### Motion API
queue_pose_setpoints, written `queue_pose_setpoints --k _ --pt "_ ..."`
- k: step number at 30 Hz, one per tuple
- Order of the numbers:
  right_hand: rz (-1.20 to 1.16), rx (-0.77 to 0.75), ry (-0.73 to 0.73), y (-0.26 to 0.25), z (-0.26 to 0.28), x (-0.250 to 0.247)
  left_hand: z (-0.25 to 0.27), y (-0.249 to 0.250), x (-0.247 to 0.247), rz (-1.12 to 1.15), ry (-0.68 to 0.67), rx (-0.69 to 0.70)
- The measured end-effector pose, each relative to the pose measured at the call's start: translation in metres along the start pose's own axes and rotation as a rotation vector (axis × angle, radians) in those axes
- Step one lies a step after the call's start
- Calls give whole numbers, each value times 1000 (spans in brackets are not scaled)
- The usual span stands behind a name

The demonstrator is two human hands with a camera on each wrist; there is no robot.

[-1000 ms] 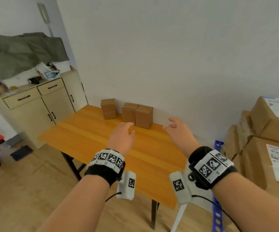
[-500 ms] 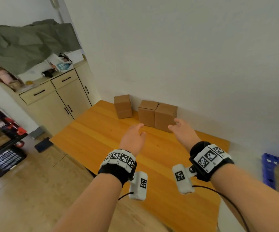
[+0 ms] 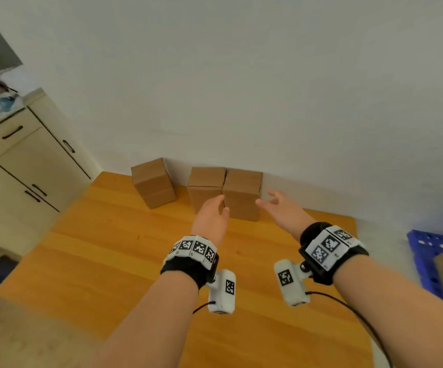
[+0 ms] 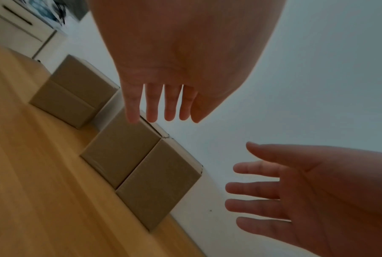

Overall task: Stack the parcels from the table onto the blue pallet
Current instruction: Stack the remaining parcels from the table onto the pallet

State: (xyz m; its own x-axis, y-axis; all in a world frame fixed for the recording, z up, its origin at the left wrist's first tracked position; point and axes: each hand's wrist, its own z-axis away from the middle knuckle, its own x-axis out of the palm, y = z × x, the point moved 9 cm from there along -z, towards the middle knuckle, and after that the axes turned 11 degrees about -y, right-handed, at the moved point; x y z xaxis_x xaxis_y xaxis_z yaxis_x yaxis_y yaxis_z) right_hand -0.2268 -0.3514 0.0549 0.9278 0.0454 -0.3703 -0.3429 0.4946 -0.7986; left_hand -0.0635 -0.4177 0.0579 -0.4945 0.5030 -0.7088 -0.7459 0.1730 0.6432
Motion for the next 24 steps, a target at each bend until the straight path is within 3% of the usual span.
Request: queue_pose_setpoints --k 9,17,24 --pt "-132 52 21 -1 -62 7 -79 -19 11 -15 -207 21" --pt "-174 51 79 19 -92 15 -85 -25 17 8 -189 87" --pt "-230 102 121 32 -78 14 -79 -30 15 189 -159 16"
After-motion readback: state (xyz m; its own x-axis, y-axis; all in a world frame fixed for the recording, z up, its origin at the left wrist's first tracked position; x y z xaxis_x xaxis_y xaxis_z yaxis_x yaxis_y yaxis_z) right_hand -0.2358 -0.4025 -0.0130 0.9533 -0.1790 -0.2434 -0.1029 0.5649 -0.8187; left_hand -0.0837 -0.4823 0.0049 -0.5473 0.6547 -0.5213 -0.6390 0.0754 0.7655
